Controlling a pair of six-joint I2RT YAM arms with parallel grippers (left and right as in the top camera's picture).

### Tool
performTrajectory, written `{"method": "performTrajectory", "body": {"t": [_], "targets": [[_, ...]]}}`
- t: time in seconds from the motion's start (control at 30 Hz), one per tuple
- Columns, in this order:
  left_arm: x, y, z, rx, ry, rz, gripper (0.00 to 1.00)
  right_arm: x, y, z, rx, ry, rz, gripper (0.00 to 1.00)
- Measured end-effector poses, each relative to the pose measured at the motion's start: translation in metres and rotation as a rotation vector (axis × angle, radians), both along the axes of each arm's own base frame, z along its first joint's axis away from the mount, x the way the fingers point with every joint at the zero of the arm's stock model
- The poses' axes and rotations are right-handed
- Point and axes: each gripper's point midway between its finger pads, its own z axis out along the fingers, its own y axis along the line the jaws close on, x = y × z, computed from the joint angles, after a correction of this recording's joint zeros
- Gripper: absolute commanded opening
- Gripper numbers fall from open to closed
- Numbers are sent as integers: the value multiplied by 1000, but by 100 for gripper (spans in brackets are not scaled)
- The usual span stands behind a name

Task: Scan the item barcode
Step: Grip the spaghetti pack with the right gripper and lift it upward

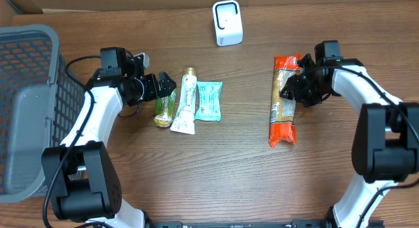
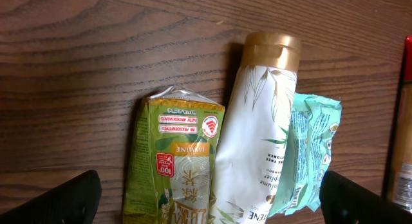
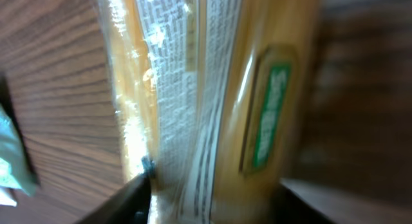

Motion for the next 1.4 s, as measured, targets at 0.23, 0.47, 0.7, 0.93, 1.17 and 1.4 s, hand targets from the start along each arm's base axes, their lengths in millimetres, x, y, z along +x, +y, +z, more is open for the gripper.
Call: {"method": "performTrajectory", "body": {"t": [0.23,0.47,0.7,0.93,1.17,1.4], "targets": [[0,0,0,0,0,0,99,14,12,-2,45,-41,30,67],[0,0,0,0,0,0,100,15,27,-5,63,-36,51,29],[0,0,0,0,0,0,99,9,39,1,168,13,26,4],[0,0,0,0,0,0,100,-11,37,17,306,118,47,4],[0,0,0,0,0,0,100,-5,35,69,551,98,47,4],[0,0,0,0,0,0,99,6,36,120,664,-35,80,4]]}}
